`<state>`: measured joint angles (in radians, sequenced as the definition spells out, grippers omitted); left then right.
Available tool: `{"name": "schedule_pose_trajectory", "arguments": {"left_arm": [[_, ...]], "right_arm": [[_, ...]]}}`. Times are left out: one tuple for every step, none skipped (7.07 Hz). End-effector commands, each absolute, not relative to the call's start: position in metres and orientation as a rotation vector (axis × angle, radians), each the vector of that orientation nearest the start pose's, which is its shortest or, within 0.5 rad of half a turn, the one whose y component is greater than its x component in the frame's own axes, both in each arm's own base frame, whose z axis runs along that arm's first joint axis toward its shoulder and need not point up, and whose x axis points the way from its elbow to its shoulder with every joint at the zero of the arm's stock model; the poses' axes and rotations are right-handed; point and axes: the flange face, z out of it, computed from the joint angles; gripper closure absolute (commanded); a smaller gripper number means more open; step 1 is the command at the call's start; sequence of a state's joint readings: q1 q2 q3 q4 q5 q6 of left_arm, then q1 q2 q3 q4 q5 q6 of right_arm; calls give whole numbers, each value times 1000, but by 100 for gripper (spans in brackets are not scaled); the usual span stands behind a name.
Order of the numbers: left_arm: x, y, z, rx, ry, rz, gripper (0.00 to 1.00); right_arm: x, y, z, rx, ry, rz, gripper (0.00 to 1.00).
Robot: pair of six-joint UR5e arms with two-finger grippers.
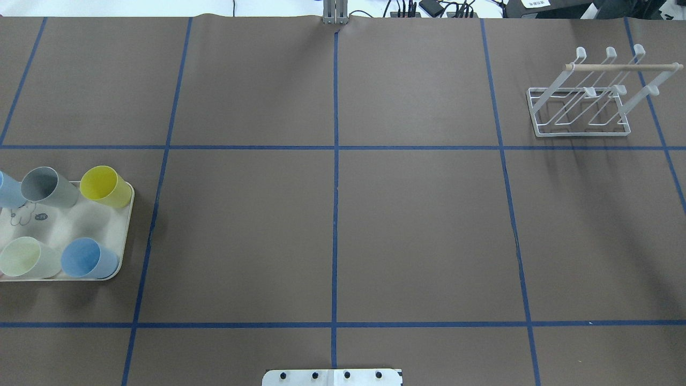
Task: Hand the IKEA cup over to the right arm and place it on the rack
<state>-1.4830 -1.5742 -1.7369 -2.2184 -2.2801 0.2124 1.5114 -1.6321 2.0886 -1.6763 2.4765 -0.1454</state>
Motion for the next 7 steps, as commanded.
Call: {"name": "schedule_pose_trajectory", "arguments": {"left_arm": [[-15, -511, 539, 834, 632, 577, 0], [-16, -503, 547, 827, 654, 527, 0], [-8, -493, 553, 814, 691, 463, 0], [3, -477, 570, 792, 723, 429, 0], [6, -463, 592, 759, 747, 384, 0], [12, -453, 606, 754, 765, 369, 0], [27, -455, 616, 760, 719, 350, 0]], "right_arm": [[-4, -434, 407, 328, -904, -308, 1], [-28, -428, 393, 305, -871, -286, 1], [-57, -425, 378, 272, -863, -257, 1], [-75, -426, 362, 270, -879, -242, 1], [-91, -426, 356, 291, -896, -224, 1], [-105, -425, 353, 297, -894, -197, 1], [-113, -423, 353, 295, -891, -202, 1]]}}
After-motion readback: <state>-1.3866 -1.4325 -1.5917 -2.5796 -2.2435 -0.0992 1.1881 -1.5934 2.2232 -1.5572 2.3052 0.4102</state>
